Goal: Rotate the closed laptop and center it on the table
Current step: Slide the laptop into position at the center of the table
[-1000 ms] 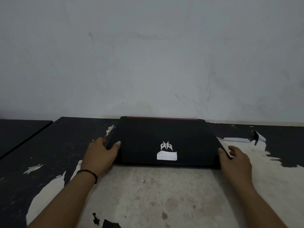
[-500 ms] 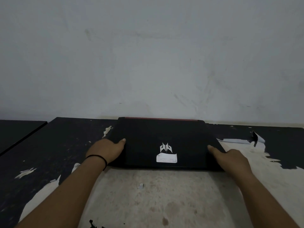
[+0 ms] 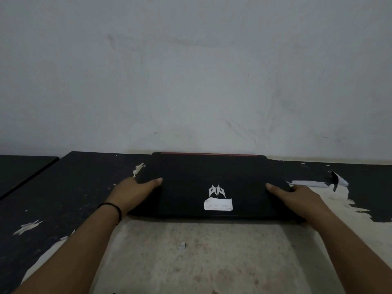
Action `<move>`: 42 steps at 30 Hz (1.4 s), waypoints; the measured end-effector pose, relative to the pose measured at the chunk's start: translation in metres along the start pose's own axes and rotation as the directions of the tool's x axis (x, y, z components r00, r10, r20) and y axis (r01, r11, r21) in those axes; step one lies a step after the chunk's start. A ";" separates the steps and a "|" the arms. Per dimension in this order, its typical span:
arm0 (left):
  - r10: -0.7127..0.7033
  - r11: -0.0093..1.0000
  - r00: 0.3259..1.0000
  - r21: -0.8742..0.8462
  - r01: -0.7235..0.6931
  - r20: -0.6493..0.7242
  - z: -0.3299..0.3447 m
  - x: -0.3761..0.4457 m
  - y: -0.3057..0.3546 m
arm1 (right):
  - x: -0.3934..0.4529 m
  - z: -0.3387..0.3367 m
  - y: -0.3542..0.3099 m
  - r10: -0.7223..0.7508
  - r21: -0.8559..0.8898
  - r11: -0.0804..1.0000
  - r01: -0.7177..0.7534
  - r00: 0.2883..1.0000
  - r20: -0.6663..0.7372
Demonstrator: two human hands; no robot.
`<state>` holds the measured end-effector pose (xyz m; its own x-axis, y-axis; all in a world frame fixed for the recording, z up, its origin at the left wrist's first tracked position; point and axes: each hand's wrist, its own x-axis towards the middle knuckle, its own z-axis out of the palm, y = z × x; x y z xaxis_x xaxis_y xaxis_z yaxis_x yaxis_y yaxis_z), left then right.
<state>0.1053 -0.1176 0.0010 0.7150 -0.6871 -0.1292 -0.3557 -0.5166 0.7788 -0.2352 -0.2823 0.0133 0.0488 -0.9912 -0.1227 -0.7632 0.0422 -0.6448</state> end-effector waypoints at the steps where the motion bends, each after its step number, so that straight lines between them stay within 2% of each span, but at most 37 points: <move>1: 0.022 1.000 1.000 -0.011 -0.022 -0.023 0.002 -0.003 -0.002 | -0.001 0.002 0.000 -0.002 -0.025 1.000 0.001 1.000 -0.016; 5: 0.104 0.995 0.990 0.001 -0.104 -0.097 0.011 -0.012 -0.008 | -0.003 0.008 0.003 -0.010 -0.103 0.995 -0.002 0.993 -0.116; 9: 0.137 0.983 0.978 -0.104 -0.154 -0.157 0.009 -0.019 -0.009 | -0.008 0.009 0.007 -0.034 -0.058 0.998 0.027 0.991 -0.133; 19: 0.159 0.903 0.977 -0.380 -0.202 -0.141 0.002 -0.059 -0.029 | -0.052 0.002 0.025 -0.120 0.144 0.978 0.154 0.968 -0.221; 30: 0.225 0.852 0.964 -0.450 -0.266 -0.143 -0.023 -0.132 -0.048 | -0.140 -0.031 0.054 -0.160 0.202 0.952 0.230 0.937 -0.311; 36: 0.198 0.834 0.963 -0.485 -0.262 -0.181 -0.035 -0.175 -0.065 | -0.185 -0.035 0.072 -0.215 0.225 0.931 0.288 0.929 -0.301; 42: 0.165 0.808 0.968 -0.537 -0.241 -0.187 -0.043 -0.202 -0.088 | -0.213 -0.032 0.091 -0.201 0.238 0.935 0.262 0.946 -0.253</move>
<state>0.0176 0.0887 -0.0152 0.7465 -0.6548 0.1182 -0.1367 0.0230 0.9903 -0.3356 -0.0712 0.0044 0.0365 -0.9782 0.2044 -0.5477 -0.1907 -0.8146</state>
